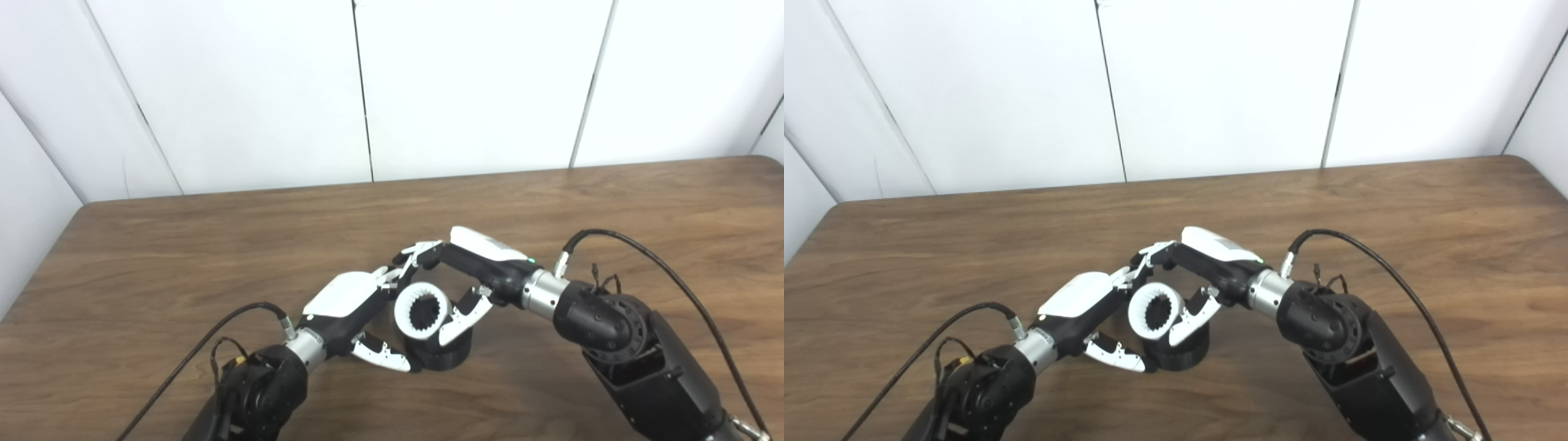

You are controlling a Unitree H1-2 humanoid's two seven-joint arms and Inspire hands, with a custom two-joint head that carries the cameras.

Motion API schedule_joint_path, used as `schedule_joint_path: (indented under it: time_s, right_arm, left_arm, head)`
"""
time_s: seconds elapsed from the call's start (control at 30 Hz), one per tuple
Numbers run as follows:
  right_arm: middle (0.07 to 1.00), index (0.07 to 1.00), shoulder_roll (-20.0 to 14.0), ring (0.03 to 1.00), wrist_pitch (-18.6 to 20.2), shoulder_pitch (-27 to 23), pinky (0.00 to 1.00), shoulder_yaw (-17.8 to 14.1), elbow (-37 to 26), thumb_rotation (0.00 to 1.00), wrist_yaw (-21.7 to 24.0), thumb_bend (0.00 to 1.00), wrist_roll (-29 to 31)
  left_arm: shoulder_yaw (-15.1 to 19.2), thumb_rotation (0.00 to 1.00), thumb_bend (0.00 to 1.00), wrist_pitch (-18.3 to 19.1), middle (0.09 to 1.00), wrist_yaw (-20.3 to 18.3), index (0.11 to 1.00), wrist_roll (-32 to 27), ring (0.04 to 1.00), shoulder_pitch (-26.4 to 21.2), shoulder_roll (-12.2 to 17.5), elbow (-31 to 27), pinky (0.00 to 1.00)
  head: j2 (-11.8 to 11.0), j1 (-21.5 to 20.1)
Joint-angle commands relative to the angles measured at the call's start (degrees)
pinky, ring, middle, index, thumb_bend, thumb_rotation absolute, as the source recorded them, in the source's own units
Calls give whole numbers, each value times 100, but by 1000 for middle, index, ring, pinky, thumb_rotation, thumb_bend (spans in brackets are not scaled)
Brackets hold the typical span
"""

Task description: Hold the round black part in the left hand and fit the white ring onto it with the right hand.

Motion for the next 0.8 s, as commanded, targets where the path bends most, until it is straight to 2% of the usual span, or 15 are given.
schedule_joint_path:
  time_s: [0.0,0.37,0.77]
  right_arm:
    - [847,491,59,915,79,-280,825,-191,-180,147,-131,525,165]
    - [851,491,24,917,362,-168,872,-459,-299,150,-142,524,332]
    - [839,492,24,899,232,257,868,-626,-151,151,-405,524,516]
  left_arm:
    - [5,422,914,-13,987,-14,734,-6,1000,-74,59,37,903]
    - [36,422,929,63,985,-72,742,-12,1000,-91,57,-26,908]
    - [73,407,930,115,984,-125,732,-42,1000,-122,84,-92,909]
  head:
    - [2,8]
    - [95,25]
    - [178,21]
